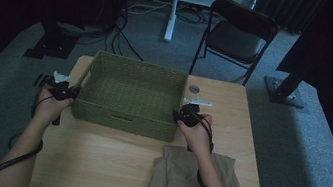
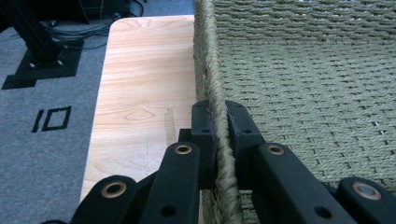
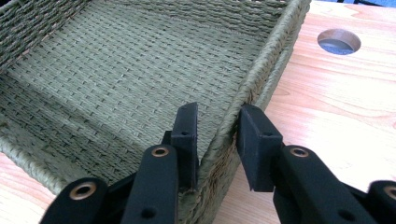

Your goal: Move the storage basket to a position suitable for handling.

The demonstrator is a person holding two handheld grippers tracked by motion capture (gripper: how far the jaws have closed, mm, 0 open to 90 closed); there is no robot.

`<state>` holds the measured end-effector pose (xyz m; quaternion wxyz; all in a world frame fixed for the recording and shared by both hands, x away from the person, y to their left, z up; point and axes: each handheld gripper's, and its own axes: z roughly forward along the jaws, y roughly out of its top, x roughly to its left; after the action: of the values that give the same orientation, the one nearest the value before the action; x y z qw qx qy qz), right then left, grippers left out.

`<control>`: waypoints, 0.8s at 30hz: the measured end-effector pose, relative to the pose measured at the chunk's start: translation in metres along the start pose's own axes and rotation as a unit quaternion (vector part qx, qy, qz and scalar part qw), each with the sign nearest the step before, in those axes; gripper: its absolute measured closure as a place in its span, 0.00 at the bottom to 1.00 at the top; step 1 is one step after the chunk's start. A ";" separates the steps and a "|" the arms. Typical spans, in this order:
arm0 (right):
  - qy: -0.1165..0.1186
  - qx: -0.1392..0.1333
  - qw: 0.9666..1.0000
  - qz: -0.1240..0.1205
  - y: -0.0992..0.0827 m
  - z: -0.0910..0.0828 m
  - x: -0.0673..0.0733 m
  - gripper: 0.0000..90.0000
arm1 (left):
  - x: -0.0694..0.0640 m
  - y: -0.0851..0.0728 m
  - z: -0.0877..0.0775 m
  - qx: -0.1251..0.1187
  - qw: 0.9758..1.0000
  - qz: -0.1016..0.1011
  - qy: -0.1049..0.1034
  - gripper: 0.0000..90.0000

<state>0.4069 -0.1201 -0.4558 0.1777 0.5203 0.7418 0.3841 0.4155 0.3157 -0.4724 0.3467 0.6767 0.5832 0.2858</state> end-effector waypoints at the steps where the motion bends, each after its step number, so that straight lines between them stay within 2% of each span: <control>1: 0.000 0.000 1.000 0.001 0.000 0.000 -0.001 0.77 | -0.001 0.000 0.000 0.001 1.000 0.000 -0.001 0.94; 7: -0.004 0.002 1.000 0.009 0.001 -0.001 -0.010 0.79 | -0.011 0.000 0.001 0.001 1.000 -0.005 -0.002 0.94; 14: -0.015 0.001 1.000 0.027 0.001 -0.005 -0.028 0.82 | -0.028 0.000 0.002 -0.001 1.000 -0.009 -0.014 0.94; 24: -0.030 0.003 0.999 0.037 0.000 -0.013 -0.047 0.84 | -0.049 0.004 0.007 0.004 1.000 -0.005 -0.027 0.93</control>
<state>0.4166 -0.1676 -0.4543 0.1846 0.5590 0.7175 0.3724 0.4151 0.2660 -0.4726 0.3608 0.6830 0.5780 0.2632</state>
